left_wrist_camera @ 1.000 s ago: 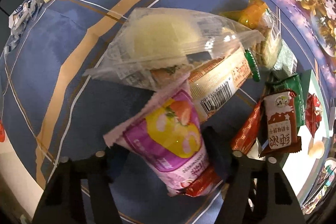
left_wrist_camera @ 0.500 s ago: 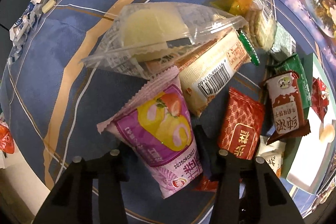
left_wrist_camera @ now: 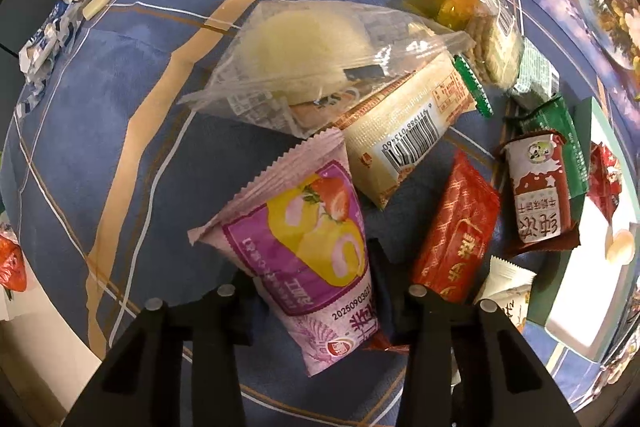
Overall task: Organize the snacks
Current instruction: 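Grasp the pink-purple cake packet with the left gripper while the right gripper grasps the white orange-print packet, then carry both packets into the white tray and open both grippers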
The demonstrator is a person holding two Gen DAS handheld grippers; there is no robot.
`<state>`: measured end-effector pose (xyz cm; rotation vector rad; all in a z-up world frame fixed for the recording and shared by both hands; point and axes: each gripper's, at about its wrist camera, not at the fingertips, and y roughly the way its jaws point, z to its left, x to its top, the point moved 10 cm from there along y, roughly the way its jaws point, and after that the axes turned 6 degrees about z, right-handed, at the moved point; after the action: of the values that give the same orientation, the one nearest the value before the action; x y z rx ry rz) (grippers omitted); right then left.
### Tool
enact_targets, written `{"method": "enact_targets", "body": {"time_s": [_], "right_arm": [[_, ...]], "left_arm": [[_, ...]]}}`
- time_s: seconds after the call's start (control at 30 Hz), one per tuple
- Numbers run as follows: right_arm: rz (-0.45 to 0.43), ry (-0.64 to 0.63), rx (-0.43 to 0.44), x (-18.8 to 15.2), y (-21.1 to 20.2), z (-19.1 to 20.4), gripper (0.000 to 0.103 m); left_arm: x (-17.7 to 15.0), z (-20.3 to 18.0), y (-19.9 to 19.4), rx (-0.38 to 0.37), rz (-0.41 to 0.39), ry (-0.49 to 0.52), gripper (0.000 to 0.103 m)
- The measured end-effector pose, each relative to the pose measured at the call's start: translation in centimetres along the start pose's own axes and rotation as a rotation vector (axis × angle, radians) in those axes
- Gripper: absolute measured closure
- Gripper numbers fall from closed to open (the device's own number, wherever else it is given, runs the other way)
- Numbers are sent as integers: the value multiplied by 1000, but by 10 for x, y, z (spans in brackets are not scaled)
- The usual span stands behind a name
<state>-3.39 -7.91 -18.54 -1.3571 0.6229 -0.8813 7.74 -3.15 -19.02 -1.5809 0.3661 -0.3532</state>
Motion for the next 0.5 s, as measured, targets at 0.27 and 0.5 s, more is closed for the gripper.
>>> {"method": "enact_targets", "body": {"time_s": [0.27, 0.5], "right_arm": [[-72, -9, 77, 6, -33, 12, 48], [-133, -7, 99, 13, -70, -1, 48]], "left_arm": [[3, -1, -22, -85, -37, -12, 59], [3, 4, -53, -131, -95, -13, 59]]}}
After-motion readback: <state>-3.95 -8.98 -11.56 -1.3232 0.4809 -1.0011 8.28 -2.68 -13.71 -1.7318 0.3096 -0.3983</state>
